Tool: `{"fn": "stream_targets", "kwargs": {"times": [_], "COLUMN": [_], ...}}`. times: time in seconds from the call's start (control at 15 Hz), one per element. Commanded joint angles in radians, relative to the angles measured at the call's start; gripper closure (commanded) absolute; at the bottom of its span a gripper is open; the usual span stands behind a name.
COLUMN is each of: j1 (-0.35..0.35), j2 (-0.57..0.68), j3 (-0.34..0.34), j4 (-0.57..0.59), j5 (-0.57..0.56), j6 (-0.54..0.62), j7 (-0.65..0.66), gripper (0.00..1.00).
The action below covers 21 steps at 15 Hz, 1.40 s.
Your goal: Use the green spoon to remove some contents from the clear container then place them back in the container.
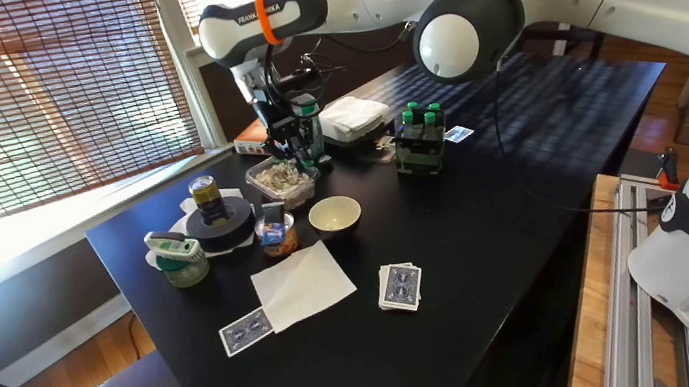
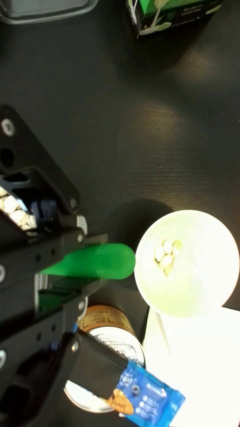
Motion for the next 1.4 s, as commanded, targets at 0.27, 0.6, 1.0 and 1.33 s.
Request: {"fn": "stream_targets", "kwargs": {"times": [0.27,0.6,1.0,1.33], "j1": [0.012,0.036,0.075,0.066], "j2": [-0.012,-0.026,-0.031,-0.014], "j3": [-0.012,-0.027,-0.029,-0.016], "j4": [-0.017,-0.02,-0.022,-0.002], "j5": [-0.024,-0.079,-0.126,-0.113], "j6": [-0.001,-0.034,-0.084,-0.006], "j7": [-0.035,-0.136,-0.266,-0.308], "gripper": [0.94,0.94,0.94,0.94]}}
